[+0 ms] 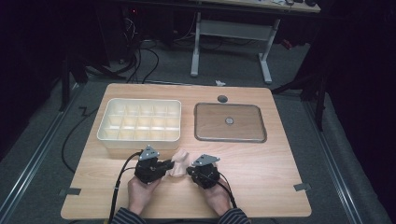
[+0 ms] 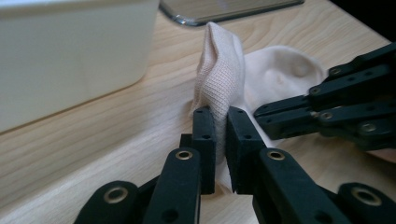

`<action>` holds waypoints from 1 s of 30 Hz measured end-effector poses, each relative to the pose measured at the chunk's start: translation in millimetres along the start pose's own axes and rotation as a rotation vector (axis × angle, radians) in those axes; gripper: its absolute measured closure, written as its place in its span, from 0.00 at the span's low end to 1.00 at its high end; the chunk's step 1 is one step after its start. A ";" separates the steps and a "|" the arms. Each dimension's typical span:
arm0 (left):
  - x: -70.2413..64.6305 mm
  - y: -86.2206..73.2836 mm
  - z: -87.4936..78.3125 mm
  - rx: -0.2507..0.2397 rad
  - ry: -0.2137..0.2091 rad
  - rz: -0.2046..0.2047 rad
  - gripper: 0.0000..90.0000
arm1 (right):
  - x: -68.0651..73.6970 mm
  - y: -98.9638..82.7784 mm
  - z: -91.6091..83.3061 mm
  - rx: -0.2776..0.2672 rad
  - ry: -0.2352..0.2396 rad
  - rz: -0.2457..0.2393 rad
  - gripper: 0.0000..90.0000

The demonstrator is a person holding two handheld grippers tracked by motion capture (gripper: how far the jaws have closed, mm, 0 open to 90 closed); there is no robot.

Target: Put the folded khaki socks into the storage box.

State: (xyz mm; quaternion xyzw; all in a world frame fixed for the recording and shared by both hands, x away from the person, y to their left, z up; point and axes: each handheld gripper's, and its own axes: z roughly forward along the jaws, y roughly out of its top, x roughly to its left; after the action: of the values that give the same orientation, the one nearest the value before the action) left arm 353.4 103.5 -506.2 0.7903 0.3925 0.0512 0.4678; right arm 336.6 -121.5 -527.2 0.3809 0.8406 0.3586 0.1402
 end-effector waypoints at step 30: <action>3.8 0.8 -27.0 -0.051 -0.080 -0.003 0.95 | 18.9 20.1 18.7 0.027 0.100 -0.013 0.91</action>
State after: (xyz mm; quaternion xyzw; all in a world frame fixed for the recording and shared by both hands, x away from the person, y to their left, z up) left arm 344.3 124.7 -491.7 0.7789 0.3733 0.0287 0.5030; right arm 344.3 -89.1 -525.4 0.3591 0.8537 0.3649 0.0953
